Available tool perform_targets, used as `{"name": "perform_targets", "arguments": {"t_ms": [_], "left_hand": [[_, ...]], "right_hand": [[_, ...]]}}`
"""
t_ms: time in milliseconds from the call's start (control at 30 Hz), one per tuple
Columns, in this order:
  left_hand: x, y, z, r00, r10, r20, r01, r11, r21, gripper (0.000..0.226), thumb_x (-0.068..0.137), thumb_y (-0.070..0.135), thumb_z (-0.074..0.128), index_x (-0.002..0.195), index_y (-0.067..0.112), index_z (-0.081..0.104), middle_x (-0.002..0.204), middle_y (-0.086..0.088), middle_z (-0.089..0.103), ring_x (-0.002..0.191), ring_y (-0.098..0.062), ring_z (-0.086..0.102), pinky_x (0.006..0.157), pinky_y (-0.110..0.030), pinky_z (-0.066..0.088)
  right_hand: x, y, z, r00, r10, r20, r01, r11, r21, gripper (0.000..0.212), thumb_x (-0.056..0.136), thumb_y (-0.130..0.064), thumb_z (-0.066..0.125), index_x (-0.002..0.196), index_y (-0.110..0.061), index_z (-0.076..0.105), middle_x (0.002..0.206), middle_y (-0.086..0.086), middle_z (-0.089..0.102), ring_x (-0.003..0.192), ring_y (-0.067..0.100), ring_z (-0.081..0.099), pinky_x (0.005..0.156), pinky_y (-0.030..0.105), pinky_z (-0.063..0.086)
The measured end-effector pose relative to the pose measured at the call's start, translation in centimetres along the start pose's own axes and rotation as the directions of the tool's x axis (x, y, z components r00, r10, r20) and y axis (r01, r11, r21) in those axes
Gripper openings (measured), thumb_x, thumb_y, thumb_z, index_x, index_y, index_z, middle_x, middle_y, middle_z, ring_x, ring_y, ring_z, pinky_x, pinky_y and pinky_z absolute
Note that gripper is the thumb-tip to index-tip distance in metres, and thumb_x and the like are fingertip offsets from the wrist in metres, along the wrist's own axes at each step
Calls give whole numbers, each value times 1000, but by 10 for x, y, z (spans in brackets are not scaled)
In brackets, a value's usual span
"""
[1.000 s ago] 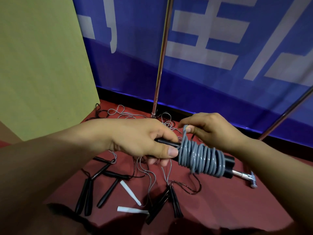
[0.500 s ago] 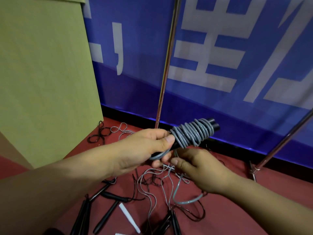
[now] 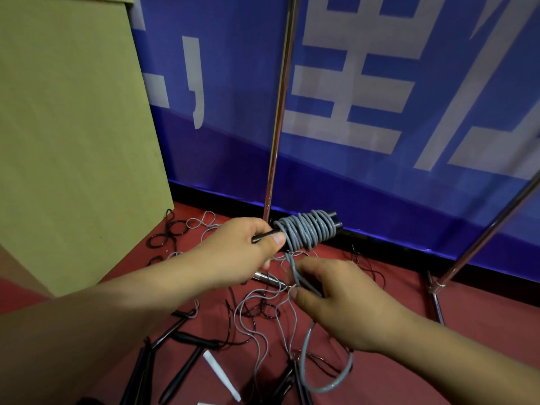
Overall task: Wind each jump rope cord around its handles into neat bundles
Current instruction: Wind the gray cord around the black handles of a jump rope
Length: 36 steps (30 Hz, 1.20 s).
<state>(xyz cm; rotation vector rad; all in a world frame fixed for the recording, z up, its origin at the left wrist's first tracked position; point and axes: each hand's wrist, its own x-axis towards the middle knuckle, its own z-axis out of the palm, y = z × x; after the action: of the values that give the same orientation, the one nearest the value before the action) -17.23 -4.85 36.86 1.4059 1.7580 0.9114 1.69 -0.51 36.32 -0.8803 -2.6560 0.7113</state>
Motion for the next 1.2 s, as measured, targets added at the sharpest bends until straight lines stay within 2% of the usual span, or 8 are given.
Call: {"name": "perform_targets", "arguments": {"t_ms": [100, 233, 400, 533, 767, 867, 1033, 1200], "left_hand": [[1, -3, -1, 993, 87, -83, -58, 953, 298, 22, 96, 42, 57, 84, 23, 62, 72, 5, 66, 66, -12, 60, 68, -34, 49], [3, -8, -5, 976, 132, -176, -38, 889, 455, 21, 94, 45, 58, 92, 24, 63, 78, 6, 64, 77, -15, 60, 73, -36, 50], [5, -15, -12, 980, 103, -172, -4, 867, 498, 19, 94, 46, 59, 93, 27, 61, 79, 7, 62, 74, -12, 59, 71, -34, 49], [7, -19, -11, 981, 97, -170, 9, 844, 536, 22, 92, 49, 61, 93, 28, 62, 81, 8, 64, 77, -13, 60, 72, -35, 51], [10, -18, -8, 985, 69, -157, 35, 818, 574, 29, 83, 52, 72, 78, 25, 65, 71, 6, 63, 69, -10, 58, 58, -27, 40], [12, -19, -6, 987, 69, -148, 26, 831, 556, 29, 82, 52, 73, 84, 23, 70, 76, 4, 67, 75, -13, 61, 65, -29, 47], [15, -21, -6, 988, 84, -127, 1, 830, 558, 30, 82, 53, 71, 88, 24, 72, 77, 3, 69, 76, -14, 63, 70, -33, 52], [15, -19, -5, 995, 76, -66, -27, 833, 553, 25, 81, 53, 73, 85, 28, 71, 67, 9, 63, 67, -7, 58, 59, -25, 42]], "right_hand": [[-2, -3, 3, 998, 41, 53, -41, 999, 0, 9, 92, -30, 56, 87, -22, 54, 75, -7, 57, 70, 9, 51, 66, 25, 42], [-5, -8, 1, 982, 101, 162, -106, 994, 24, 21, 91, -20, 57, 74, -27, 45, 65, -9, 49, 59, 2, 45, 58, 16, 37], [-8, -8, 0, 967, 161, 197, -184, 977, 107, 23, 96, -22, 56, 75, -29, 48, 62, -15, 53, 56, -2, 48, 58, 14, 37], [-7, -3, 1, 979, 159, 130, -179, 972, 154, 14, 98, -25, 53, 86, -19, 57, 69, -10, 62, 59, 3, 54, 63, 26, 46], [-4, -2, -12, 998, 24, 52, -15, 987, -161, 25, 98, -45, 47, 95, -25, 62, 73, -6, 62, 70, 14, 56, 68, 39, 48], [-3, -2, -16, 999, -17, 31, 23, 980, -200, 28, 95, -50, 49, 100, -28, 66, 76, -9, 66, 72, 12, 60, 68, 38, 50], [-6, -2, -17, 996, -88, -24, 78, 957, -279, 41, 92, -56, 33, 80, -24, 55, 58, -6, 47, 60, 19, 51, 59, 42, 46], [-4, 2, -18, 987, -118, -110, 82, 954, -288, 51, 90, -61, 24, 89, -27, 62, 59, -9, 47, 60, 19, 53, 55, 40, 45]]}}
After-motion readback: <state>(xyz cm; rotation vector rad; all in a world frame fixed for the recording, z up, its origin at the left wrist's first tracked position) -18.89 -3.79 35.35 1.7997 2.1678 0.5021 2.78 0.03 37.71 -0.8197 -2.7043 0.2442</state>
